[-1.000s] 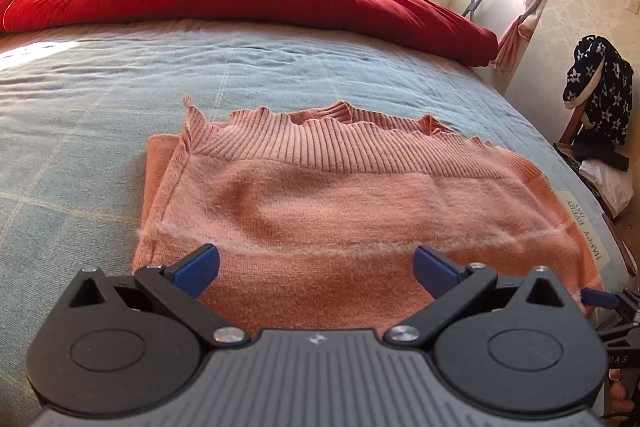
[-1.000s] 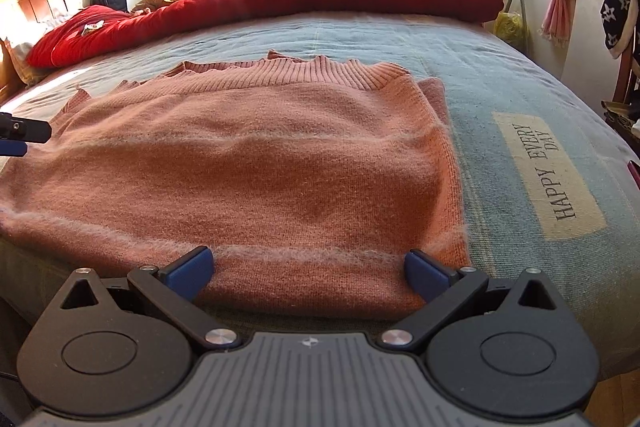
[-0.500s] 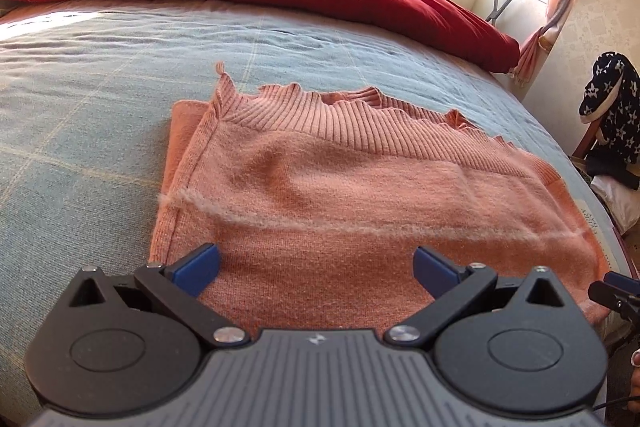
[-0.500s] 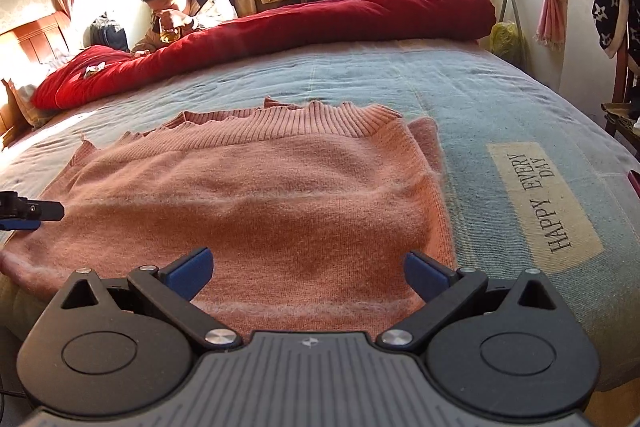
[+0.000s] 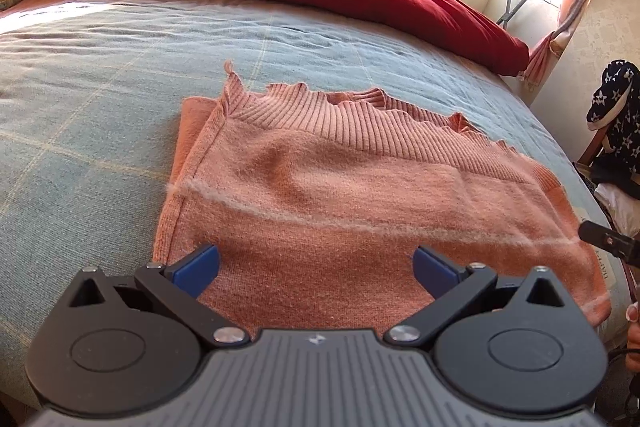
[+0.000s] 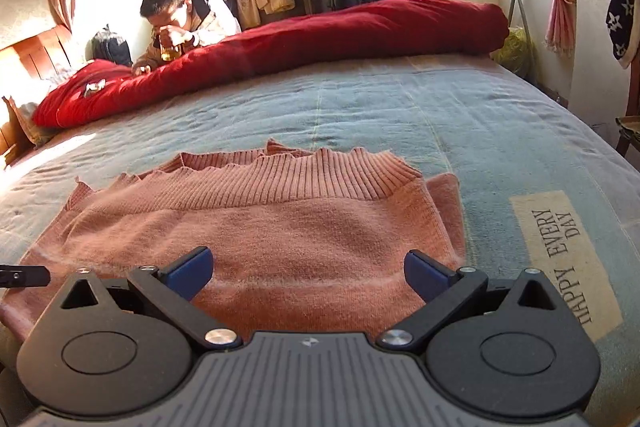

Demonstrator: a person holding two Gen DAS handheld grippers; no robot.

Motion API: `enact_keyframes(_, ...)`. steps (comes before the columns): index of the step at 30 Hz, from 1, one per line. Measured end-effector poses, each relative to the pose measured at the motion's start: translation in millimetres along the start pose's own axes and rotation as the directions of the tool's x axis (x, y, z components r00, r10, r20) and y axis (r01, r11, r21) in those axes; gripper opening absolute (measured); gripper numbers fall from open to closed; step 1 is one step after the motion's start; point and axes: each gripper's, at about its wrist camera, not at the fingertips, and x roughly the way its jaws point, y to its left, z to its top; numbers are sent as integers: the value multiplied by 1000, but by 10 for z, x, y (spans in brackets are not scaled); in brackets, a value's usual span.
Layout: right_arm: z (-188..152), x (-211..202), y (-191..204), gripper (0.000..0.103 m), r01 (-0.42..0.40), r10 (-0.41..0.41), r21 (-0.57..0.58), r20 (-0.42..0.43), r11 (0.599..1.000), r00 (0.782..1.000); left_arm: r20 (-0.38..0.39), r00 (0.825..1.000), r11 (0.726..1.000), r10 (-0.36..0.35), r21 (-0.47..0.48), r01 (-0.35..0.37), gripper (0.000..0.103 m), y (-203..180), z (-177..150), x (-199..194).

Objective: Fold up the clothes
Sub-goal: 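Bring the open left gripper to the sweater's side edge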

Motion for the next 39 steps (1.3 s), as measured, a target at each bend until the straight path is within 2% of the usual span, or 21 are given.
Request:
enact_keyframes(2, 64, 257, 45, 103, 40, -41, -15, -88, 999, 995, -5, 1000, 1000, 3, 2, -3, 102, -10, -8, -4)
enact_keyframes(4, 58, 478, 66, 103, 79, -83, -31, -179, 996, 980, -14, 1000, 1000, 10, 3, -10, 102, -12, -17, 1)
enact_keyframes(6, 24, 489, 105, 103, 94, -102, -54, -163, 994, 981, -22, 1000, 1000, 15, 9, -15, 102, -12, -24, 13)
enact_keyframes(11, 26, 485, 56, 103, 81, -85, -31, -180, 996, 980, -29, 999, 999, 31, 26, -31, 102, -40, -21, 49)
enact_keyframes(25, 49, 508, 103, 103, 97, -104, -45, -182, 994, 978, -35, 998, 998, 50, 50, -48, 102, -70, -27, 86)
enact_keyframes(39, 60, 499, 253, 103, 173, -187, -92, -184, 981, 965, -29, 999, 998, 29, 48, -27, 102, -31, -37, 75)
